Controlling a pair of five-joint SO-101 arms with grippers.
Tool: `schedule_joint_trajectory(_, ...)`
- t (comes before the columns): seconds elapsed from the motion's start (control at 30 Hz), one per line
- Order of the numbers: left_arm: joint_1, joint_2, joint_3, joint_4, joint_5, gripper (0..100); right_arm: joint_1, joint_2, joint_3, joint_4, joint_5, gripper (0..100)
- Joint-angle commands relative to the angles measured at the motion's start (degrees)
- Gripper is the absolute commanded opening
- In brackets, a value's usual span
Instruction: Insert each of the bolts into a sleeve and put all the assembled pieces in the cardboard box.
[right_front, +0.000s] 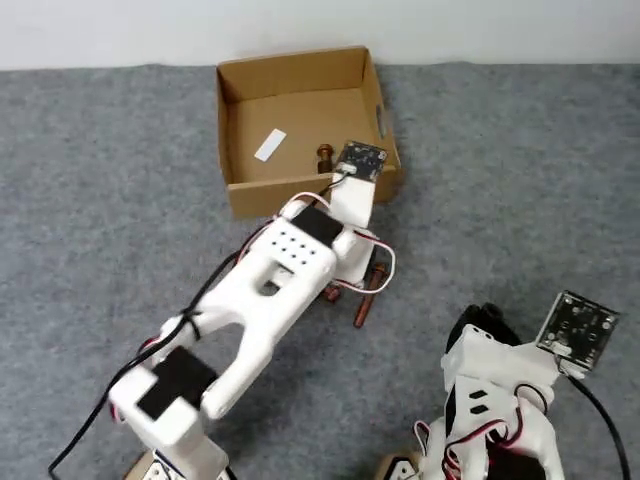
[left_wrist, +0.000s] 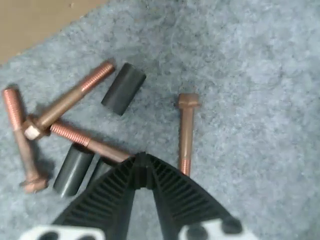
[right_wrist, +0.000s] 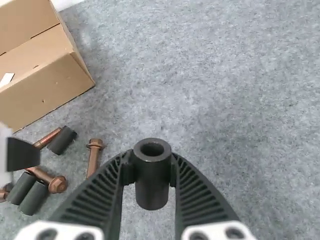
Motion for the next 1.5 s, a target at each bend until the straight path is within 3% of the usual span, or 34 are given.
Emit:
schedule_joint_trajectory(0.0,2.0,2.5,-5.4,2.3,0.4,1,0.7,-0.4,0.1,0.4,-0.6,0.8)
schedule_joint_trajectory(0.23,2.9,10.8,-13.1,5.4,0.4,13,0.4,-0.4,0.3,0.4,-0.7,0.8)
schedule_joint_trajectory(0.7,3.0,25.3,-22.4,5.4,0.5,13,0.3,-0.4,0.3,0.4,-0.7,0.8)
schedule_joint_trajectory(0.93,3.0,28.5,-27.4,5.6,0.6,1,0.3,-0.4,0.3,0.4,-0.5,0.8)
schedule_joint_trajectory(1.1,3.8,28.5,-33.8,12.6,3.0,0,0.3,-0.4,0.1,0.4,-0.4,0.8)
schedule_joint_trajectory(1.33,5.3,28.4,-51.1,33.1,9.9,0,0.2,-0.4,-0.2,0.4,1.0,0.8)
schedule_joint_trajectory(1.47,5.4,20.8,-53.7,32.7,10.8,0,0.2,-0.4,-0.9,0.4,1.6,0.8)
